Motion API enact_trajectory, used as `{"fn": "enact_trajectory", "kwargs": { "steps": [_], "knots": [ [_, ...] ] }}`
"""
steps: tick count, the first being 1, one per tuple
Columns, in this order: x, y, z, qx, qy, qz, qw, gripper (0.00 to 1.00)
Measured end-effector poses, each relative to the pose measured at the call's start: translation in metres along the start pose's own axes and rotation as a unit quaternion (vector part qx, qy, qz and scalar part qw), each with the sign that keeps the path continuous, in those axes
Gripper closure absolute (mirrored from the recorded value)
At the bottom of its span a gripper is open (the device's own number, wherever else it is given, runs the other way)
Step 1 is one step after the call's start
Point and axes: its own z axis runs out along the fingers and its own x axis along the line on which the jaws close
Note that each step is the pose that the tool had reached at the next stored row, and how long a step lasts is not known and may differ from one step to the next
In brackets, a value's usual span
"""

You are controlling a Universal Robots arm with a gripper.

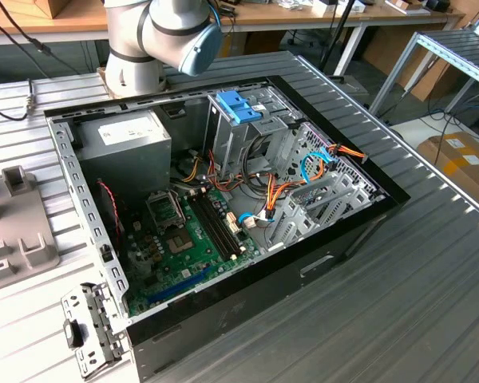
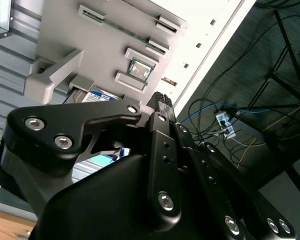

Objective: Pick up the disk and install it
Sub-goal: 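Reach for the disk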

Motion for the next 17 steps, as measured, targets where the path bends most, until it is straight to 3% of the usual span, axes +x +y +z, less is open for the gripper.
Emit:
{"fn": "enact_trajectory", "kwargs": {
  "steps": [17],
  "knots": [
    [0.0152, -0.0011, -0.0004, 0.0000, 0.0000, 0.000, 1.00000, 0.89]
  ]
}}
